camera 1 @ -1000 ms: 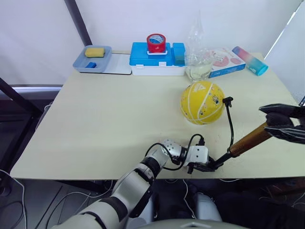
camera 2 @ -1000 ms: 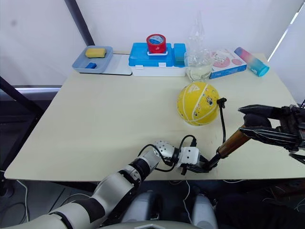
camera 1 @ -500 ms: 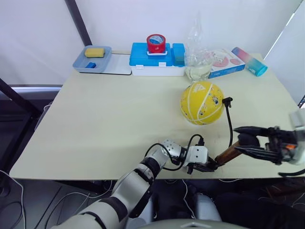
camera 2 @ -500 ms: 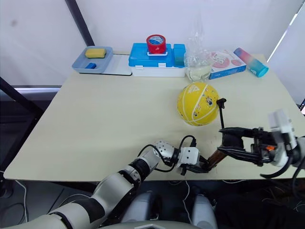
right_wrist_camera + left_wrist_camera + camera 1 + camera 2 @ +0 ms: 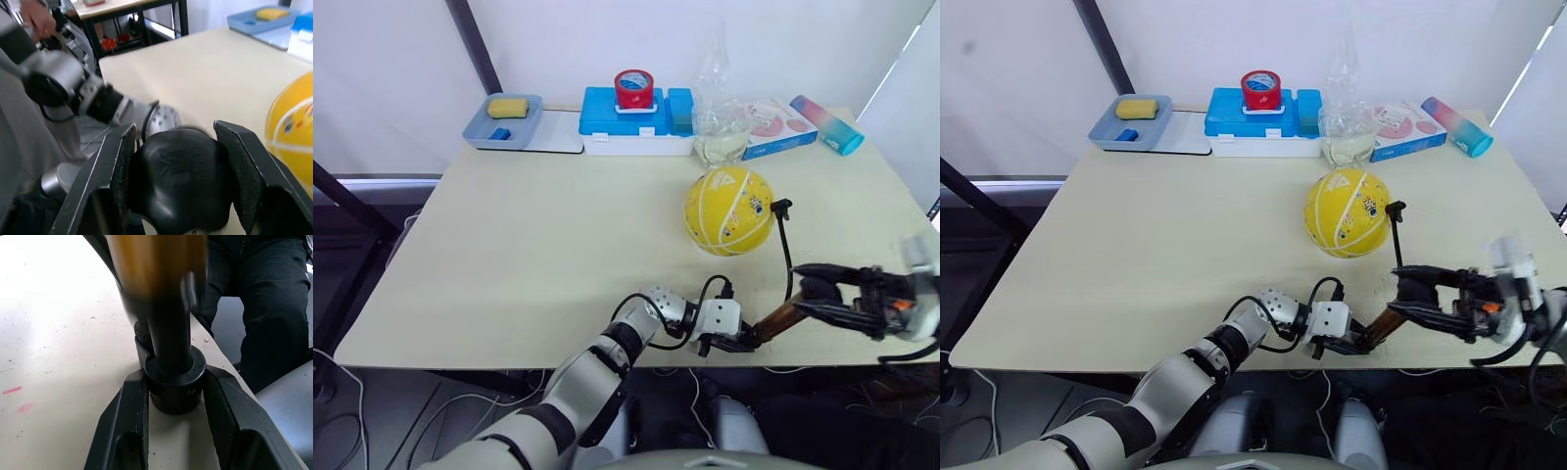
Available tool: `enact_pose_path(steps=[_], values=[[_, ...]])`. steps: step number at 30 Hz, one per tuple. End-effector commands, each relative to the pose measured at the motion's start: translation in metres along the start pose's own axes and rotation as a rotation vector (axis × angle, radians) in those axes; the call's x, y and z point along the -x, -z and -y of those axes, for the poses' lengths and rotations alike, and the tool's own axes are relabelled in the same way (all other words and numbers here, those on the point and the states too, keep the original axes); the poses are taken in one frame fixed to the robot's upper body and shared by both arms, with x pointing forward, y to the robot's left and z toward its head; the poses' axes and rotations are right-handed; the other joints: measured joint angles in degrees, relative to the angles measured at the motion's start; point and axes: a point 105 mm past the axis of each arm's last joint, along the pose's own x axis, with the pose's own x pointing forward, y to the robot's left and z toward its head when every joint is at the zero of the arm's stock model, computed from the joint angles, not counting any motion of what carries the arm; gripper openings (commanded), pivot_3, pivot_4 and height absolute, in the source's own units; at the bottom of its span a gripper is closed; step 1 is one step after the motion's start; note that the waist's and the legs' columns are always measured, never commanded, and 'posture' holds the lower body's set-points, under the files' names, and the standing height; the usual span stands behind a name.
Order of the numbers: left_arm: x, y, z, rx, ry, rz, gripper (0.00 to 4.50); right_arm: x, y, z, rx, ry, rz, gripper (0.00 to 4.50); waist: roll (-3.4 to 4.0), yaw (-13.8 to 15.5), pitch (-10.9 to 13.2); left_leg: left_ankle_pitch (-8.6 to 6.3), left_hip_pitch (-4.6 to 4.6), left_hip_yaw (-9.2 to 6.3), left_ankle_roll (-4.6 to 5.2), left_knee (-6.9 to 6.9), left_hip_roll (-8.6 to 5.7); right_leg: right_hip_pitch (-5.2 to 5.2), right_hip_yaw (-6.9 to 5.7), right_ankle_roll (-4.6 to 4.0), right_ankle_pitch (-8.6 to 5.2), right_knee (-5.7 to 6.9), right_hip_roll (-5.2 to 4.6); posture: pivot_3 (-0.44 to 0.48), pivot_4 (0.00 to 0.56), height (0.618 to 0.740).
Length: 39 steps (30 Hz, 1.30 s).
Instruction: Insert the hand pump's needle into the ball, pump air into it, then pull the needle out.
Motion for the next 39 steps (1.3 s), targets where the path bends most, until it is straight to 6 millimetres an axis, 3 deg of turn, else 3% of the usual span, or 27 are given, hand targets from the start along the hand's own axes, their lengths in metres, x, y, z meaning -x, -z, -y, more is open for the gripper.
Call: enact_pose_path(steps=[1,5,9,15,19,24,26,31,39], values=[[0.003,0.025,0.022,0.037,0.088,-0.101,1.1,0.014,-0.041,0.003,0.093,0.06,0.065,2.04,-0.02,0.0,0.0,-0.01,0.0,-0.01,-0.01,0.0,0.01,0.0,-0.01,0.0,0.0,-0.01,0.01,0.0,0.15,0.739],[0.003,0.026,0.022,0.034,0.094,-0.107,1.1,0.021,-0.068,0.0,0.091,0.057,0.104,2.04,0.01,0.0,0.0,-0.01,-0.01,0.0,-0.01,0.0,0.0,-0.01,0.0,0.0,0.0,-0.01,-0.01,0.0,0.15,0.739],[0.004,0.025,0.021,0.034,0.091,-0.107,1.1,0.019,-0.073,-0.004,0.077,0.041,0.094,2.04,-0.01,0.0,0.0,0.0,-0.02,0.0,-0.01,0.0,0.0,0.0,0.0,0.0,0.0,-0.01,-0.01,0.0,0.15,0.739],[0.003,0.025,0.021,0.035,0.09,-0.103,1.1,0.003,-0.02,0.005,0.034,0.055,-0.038,2.04,-0.1,0.0,0.0,0.0,-0.01,0.0,0.01,0.0,0.01,0.0,0.0,0.0,-0.01,-0.01,0.02,0.0,0.15,0.739],[0.003,0.024,0.02,0.037,0.087,-0.101,1.1,-0.006,0.036,0.011,0.006,0.078,-0.123,2.04,-0.24,-0.1,-0.1,0.01,-0.01,-0.01,0.02,0.0,0.01,0.01,-0.01,0.01,-0.01,0.0,0.05,0.0,0.15,0.739],[0.004,0.025,0.019,0.038,0.08,-0.104,1.1,-0.019,0.076,0.016,0.066,0.122,-0.139,2.04,-0.37,-0.1,-0.2,0.01,0.06,-0.02,0.03,0.0,0.04,0.06,-0.02,0.01,-0.01,0.01,0.08,0.0,0.15,0.739],[0.005,0.025,0.019,0.039,0.078,-0.104,1.1,-0.021,0.074,0.016,0.085,0.125,-0.113,2.04,-0.36,-0.2,-0.2,0.01,0.08,-0.01,0.02,0.0,0.04,0.07,-0.02,0.01,-0.01,0.01,0.07,0.0,0.15,0.739],[0.005,0.025,0.019,0.036,0.08,-0.106,1.1,-0.015,0.039,0.013,0.109,0.099,-0.019,2.04,-0.26,-0.1,-0.2,-0.01,0.18,-0.02,-0.02,0.0,0.07,0.19,-0.03,0.0,0.0,0.01,0.06,0.0,0.15,0.739],[0.004,0.025,0.02,0.035,0.085,-0.103,1.1,0.009,-0.047,0.003,0.108,0.052,0.094,2.04,0.17,-0.1,0.1,-0.01,0.16,-0.01,-0.02,-0.01,0.04,0.19,-0.03,0.0,0.0,-0.01,0.01,0.0,0.15,0.739]])
